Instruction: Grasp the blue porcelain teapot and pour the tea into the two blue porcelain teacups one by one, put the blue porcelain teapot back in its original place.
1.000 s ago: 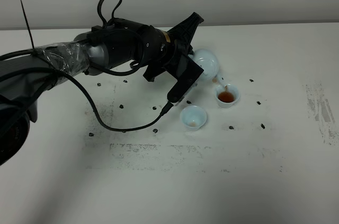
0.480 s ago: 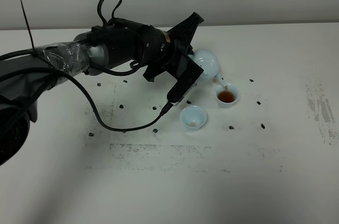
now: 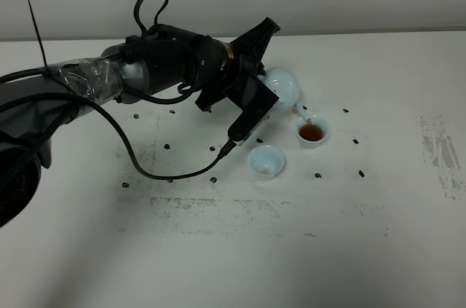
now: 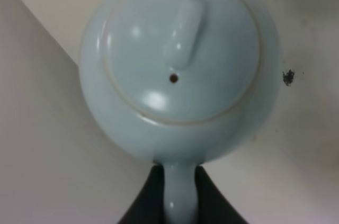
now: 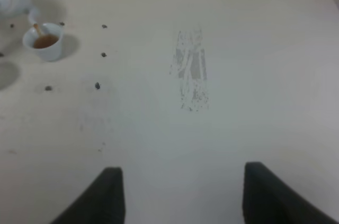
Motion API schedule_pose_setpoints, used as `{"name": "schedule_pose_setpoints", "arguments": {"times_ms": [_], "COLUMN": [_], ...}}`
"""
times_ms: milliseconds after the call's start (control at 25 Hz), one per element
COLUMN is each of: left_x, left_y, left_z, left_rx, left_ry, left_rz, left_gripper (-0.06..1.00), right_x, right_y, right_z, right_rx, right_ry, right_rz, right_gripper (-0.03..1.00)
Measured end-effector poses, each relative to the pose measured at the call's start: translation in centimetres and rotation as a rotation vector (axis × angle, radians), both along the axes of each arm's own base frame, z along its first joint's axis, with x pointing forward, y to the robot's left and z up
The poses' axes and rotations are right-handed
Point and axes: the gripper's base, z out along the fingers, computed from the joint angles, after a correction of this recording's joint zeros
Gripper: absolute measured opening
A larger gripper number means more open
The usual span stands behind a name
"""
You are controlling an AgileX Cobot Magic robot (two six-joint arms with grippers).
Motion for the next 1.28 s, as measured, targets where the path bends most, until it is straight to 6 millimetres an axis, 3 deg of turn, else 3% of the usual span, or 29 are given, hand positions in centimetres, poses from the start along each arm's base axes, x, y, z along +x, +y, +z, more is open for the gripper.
{"name": "schedule_pose_setpoints", "arguments": {"times_ms": [1280], "left_x": [0.0], "left_y": [0.0], "left_z": [0.0], "left_rx": [0.001], "left_ry": [0.0], "left_rz": [0.0], "left_gripper": [0.04], "right_x": [0.0], "right_y": [0.0], "right_z": [0.0], "right_rx": [0.0], "right_ry": [0.0], "right_rz": [0.0], "right_gripper": [0.47]}}
